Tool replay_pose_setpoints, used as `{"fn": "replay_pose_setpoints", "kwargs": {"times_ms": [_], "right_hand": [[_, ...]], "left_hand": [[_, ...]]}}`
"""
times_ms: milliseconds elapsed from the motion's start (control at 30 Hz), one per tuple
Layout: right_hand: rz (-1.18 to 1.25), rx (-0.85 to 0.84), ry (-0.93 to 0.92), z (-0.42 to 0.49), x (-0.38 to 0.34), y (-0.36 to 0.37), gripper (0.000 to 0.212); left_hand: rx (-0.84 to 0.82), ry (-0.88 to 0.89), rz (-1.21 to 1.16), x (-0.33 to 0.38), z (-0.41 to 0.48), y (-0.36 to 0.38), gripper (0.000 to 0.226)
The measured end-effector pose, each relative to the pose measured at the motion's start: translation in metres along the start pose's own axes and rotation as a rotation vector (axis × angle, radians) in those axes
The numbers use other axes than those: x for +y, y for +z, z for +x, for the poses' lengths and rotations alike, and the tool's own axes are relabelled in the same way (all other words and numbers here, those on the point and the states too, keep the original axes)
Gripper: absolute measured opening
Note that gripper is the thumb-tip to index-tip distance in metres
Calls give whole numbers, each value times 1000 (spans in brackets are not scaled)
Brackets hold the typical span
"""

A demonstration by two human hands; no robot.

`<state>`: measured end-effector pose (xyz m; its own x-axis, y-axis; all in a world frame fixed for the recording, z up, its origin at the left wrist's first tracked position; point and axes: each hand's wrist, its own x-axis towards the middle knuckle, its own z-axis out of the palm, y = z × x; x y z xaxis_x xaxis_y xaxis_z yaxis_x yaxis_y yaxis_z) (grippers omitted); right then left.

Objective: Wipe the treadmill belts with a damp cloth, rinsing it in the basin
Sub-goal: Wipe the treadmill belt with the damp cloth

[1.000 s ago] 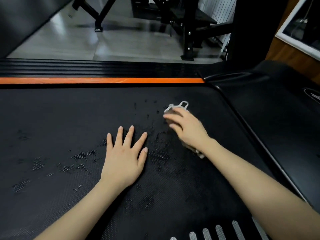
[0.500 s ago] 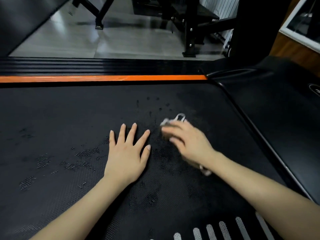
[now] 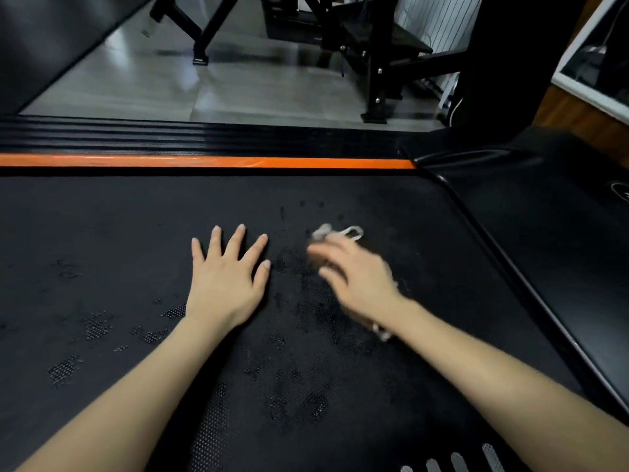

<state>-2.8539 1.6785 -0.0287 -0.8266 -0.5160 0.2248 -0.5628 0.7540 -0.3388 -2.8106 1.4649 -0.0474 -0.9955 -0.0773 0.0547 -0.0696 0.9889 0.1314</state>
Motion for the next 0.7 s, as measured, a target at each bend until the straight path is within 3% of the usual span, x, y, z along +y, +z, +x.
{"fn": "replay_pose_setpoints", "kwargs": {"times_ms": [67, 133, 300, 367, 467, 567, 633, 700], "right_hand": [[41, -53, -144, -10, -5, 2, 39], [-24, -71, -120, 14, 16, -2, 38], [-68, 152, 381, 83, 63, -4, 33], [-69, 142, 363, 79, 39, 5, 32], [-24, 52, 112, 60, -10, 20, 34], [-52, -26, -67, 62, 6, 13, 36], [-111, 25, 28, 74, 50, 1, 36], [-125, 126, 250, 83, 90, -16, 34]], "left_hand": [[18, 3, 11, -1, -1, 2, 77], [39, 8, 9, -3, -1, 4, 75], [52, 8, 12, -1, 0, 5, 74], [50, 12, 9, 0, 0, 5, 73], [51, 10, 14, -1, -1, 5, 74], [49, 15, 4, -3, -3, 6, 76], [47, 13, -1, -4, -3, 6, 76], [51, 8, -11, -2, -3, 6, 75]]}}
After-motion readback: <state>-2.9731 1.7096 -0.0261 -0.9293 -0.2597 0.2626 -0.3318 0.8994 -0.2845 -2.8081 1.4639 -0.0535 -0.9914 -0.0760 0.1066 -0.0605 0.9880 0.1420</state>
